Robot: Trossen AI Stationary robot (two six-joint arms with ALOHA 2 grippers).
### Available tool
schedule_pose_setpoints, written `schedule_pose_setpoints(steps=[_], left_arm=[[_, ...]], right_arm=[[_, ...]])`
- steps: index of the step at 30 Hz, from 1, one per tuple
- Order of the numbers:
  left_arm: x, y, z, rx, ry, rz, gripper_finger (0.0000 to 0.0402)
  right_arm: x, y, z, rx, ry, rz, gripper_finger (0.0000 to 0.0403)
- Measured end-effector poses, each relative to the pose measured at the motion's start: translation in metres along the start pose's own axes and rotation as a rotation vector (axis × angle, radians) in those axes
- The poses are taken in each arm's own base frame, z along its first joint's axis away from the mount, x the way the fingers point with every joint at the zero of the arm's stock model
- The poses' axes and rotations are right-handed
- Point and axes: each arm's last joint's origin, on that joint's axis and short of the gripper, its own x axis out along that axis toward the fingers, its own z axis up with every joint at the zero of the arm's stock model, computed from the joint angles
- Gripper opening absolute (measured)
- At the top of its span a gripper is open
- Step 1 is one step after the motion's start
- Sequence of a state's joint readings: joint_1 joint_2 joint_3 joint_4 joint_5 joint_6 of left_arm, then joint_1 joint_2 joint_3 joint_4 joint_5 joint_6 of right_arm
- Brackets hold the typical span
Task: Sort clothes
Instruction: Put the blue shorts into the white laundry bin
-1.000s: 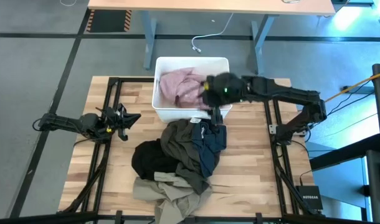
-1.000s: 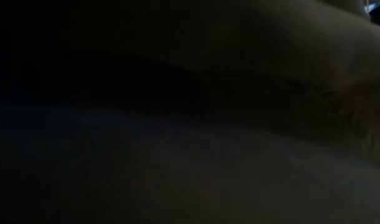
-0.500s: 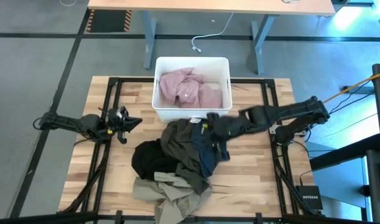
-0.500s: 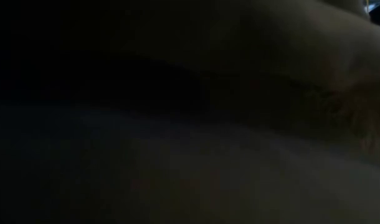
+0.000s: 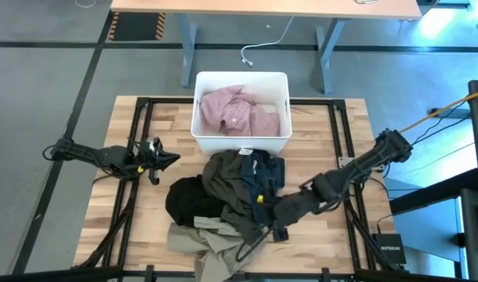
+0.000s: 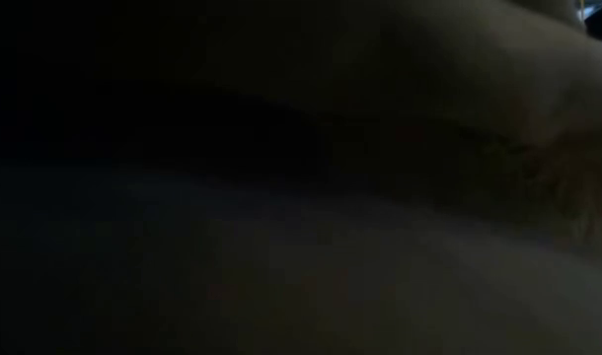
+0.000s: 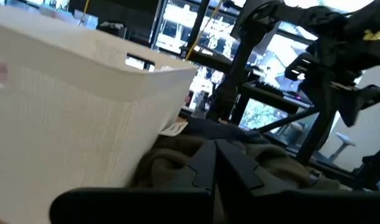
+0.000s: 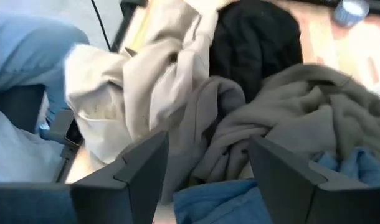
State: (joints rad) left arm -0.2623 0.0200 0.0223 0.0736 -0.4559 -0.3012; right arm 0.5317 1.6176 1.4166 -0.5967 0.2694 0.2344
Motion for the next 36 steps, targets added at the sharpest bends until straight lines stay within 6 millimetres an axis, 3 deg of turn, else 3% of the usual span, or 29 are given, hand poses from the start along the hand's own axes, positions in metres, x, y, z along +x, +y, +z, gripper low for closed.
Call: schedule_pose_setpoints(steps=[6,11,17,21,24,27,30,36], left_arm=[[0.0,0.001,-0.004,-0.011,0.034,0.011,0.0004],[0.0,0.001,-0.003,0.004,0.032,0.011,0.0004],[0.0,0.001,-0.003,0.009,0.031,0.012,0.0004],[0.0,0.001,-0.003,0.009,0.027,0.012,0.0004],[0.0,0.001,-0.002,0.006,0.019,0.017,0.0004],[0.0,0.001,-0.001,-0.003,0.002,0.016,0.0004],[0.0,0.001,-0.001,-0.003,0.002,0.017,0.0004],[0.0,0.001,-0.001,-0.002,0.002,0.019,0.0004]], right_arm=[[0.023,-0.008,-0.01,-0.019,0.094,-0.114,0.0237],[0.036,-0.038,-0.02,0.02,0.216,-0.302,0.0237],[0.057,-0.063,-0.027,0.028,0.331,-0.266,0.0234],[0.076,-0.074,-0.035,0.023,0.409,-0.227,0.0187],[0.086,-0.079,-0.043,0.002,0.476,-0.251,0.0111],[0.083,-0.08,-0.041,-0.03,0.468,-0.28,0.0025],[0.066,-0.073,-0.032,-0.052,0.434,-0.313,0.0024],[0.01,-0.066,-0.001,-0.063,0.249,-0.387,0.0012]])
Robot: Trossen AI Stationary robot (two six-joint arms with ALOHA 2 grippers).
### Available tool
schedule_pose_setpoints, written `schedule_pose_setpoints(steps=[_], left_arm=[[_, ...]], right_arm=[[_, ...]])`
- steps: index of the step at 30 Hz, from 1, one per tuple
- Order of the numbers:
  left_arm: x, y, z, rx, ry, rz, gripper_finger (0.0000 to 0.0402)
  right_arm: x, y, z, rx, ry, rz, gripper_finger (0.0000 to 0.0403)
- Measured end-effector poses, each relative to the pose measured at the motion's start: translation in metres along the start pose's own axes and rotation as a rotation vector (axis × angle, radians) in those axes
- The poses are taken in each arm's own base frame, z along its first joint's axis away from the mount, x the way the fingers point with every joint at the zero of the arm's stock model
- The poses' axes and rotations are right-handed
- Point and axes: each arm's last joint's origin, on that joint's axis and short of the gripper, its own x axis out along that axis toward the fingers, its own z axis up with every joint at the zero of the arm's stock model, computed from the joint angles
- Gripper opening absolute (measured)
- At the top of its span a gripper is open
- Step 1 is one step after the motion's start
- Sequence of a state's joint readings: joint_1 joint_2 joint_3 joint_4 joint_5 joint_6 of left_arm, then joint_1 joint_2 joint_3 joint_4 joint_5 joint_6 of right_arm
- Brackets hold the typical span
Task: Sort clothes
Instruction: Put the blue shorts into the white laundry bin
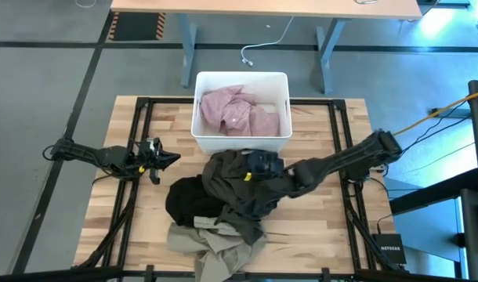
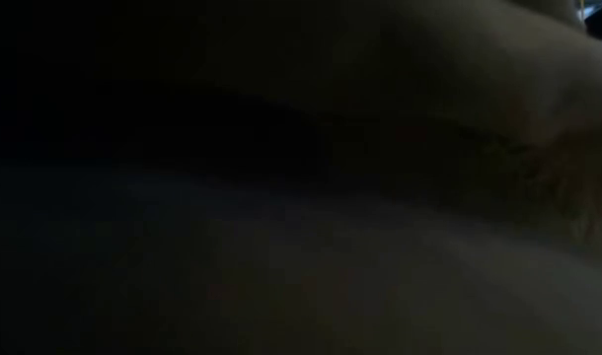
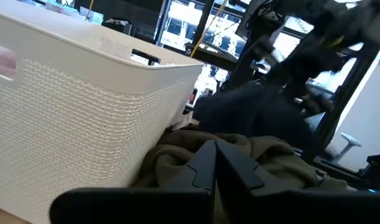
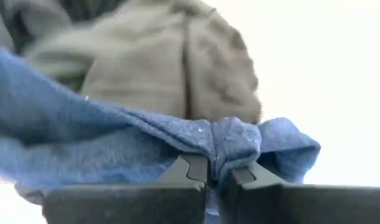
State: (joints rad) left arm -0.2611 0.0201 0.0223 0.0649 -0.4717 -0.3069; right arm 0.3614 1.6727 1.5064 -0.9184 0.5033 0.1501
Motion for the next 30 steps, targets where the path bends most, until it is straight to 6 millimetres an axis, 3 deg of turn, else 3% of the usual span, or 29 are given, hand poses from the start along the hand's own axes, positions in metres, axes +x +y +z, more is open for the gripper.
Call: schedule_pose_setpoints(steps=[11,18,24,30], left_arm=[[0.0,0.0,0.0,-0.001,0.0,0.003,0.0004],[0.0,0.0,0.0,-0.004,-0.001,0.003,0.0004],[0.0,0.0,0.0,-0.004,-0.001,0.003,0.0004],[0.0,0.0,0.0,-0.004,-0.001,0.004,0.0004]], right_arm=[[-0.093,-0.059,0.031,0.058,-0.336,-0.267,0.0011],[-0.138,-0.121,0.064,0.097,-0.558,-0.437,0.0011],[-0.147,-0.186,0.07,0.159,-0.661,-0.57,0.0011],[-0.116,-0.232,0.056,0.225,-0.565,-0.53,0.0011]])
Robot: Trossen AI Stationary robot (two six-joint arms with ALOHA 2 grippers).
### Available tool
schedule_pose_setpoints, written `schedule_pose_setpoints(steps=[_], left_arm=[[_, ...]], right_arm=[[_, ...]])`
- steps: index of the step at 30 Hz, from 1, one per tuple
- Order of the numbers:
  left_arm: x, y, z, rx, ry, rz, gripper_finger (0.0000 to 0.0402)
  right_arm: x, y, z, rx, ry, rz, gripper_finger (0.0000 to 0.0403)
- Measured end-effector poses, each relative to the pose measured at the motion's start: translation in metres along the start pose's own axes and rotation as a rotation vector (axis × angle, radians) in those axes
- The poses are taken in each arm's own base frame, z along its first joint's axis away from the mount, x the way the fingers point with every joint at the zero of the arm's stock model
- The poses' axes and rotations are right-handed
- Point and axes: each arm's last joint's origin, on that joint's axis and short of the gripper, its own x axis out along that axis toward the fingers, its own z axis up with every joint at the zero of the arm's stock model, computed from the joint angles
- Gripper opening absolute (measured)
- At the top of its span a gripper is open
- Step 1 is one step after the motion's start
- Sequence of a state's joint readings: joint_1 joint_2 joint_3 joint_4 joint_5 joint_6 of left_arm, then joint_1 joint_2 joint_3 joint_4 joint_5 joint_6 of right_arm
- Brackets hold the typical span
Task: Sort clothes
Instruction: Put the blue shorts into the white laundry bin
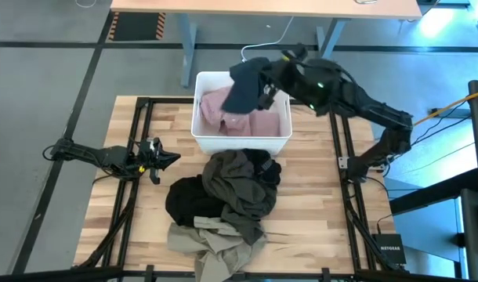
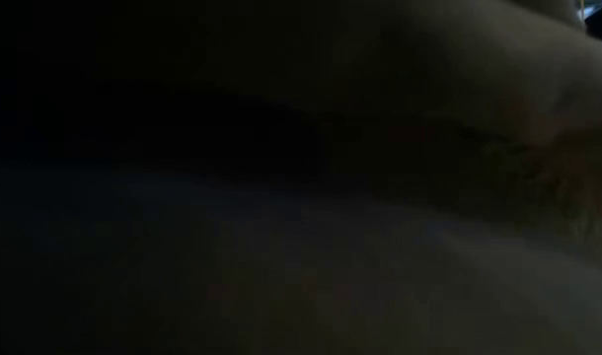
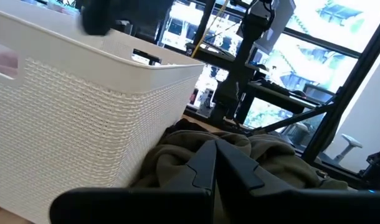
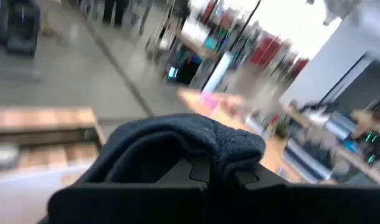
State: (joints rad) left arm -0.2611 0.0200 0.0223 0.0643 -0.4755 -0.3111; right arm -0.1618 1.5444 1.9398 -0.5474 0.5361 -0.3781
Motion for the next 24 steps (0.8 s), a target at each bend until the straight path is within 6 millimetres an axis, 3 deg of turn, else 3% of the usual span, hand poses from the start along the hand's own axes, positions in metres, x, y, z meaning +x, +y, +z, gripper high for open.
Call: schedule_pose_setpoints(steps=[5,14,24], left_arm=[[0.0,0.0,0.0,0.001,0.0,0.002,0.0004],[0.0,0.0,-0.001,0.002,0.006,0.003,0.0004],[0.0,0.001,-0.003,0.003,0.026,0.006,0.0004]], right_arm=[[0.037,0.005,-0.03,0.013,0.163,0.093,0.0011],[0.097,0.046,-0.08,0.011,0.367,0.199,0.0012],[0.119,0.066,-0.14,0.164,0.519,0.222,0.0031]])
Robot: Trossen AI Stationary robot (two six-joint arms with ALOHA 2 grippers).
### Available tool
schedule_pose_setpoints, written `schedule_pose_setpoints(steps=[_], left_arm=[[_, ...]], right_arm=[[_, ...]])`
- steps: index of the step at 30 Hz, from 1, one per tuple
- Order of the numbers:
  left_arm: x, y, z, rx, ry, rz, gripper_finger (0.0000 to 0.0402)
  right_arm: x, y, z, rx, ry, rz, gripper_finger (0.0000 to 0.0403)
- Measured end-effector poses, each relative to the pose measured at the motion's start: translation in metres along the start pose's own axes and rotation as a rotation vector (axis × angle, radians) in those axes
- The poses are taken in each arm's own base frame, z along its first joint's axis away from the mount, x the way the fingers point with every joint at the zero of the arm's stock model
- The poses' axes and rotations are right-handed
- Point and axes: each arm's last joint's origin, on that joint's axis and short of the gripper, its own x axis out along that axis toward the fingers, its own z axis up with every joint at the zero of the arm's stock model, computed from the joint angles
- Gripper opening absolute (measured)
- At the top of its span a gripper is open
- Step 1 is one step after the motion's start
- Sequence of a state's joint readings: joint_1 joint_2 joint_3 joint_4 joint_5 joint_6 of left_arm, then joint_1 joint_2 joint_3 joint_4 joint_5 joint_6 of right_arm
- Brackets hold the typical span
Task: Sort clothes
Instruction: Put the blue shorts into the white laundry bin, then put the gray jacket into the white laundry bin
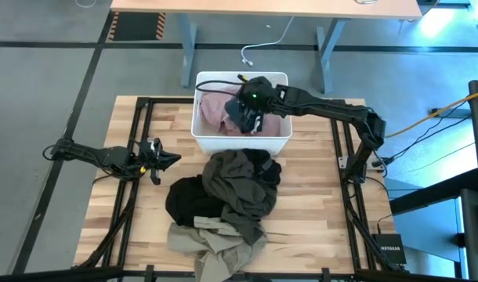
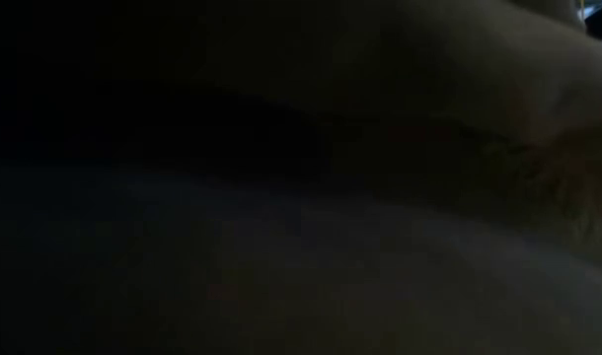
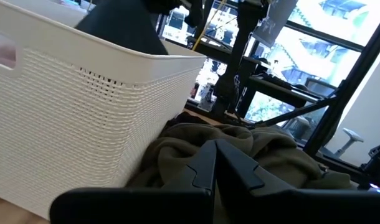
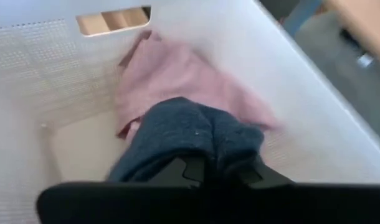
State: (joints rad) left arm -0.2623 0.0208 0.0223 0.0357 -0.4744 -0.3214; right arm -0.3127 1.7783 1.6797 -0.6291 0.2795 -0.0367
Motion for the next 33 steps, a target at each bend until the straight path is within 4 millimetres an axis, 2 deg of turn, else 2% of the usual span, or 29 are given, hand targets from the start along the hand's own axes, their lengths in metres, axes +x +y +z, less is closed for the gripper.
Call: schedule_pose_setpoints(steps=[5,12,16,20,24,27,33], left_arm=[[0.0,0.0,0.0,0.006,-0.002,0.0,0.0004],[0.0,0.0,0.0,0.007,-0.001,0.0,0.0004],[0.0,0.0,0.0,0.013,-0.001,0.0,0.0004],[0.0,0.0,0.0,0.014,-0.001,0.001,0.0004],[0.0,0.0,0.0,0.015,0.001,0.001,0.0004],[0.0,0.0,0.0,-0.005,0.001,0.001,0.0004],[0.0,0.0,0.0,0.016,0.0,0.001,0.0004]], right_arm=[[0.004,-0.003,-0.004,0.074,0.028,0.003,0.0075],[-0.014,-0.008,0.012,0.085,0.01,-0.012,0.0189],[-0.046,-0.017,0.039,0.102,-0.064,-0.002,0.0239],[-0.088,-0.014,0.057,0.044,-0.099,0.025,0.0261],[-0.12,0.015,0.055,-0.041,-0.076,0.101,0.0264],[-0.136,0.046,0.049,-0.117,-0.07,0.182,0.0264],[-0.153,0.109,0.025,-0.271,-0.022,0.369,0.0264]])
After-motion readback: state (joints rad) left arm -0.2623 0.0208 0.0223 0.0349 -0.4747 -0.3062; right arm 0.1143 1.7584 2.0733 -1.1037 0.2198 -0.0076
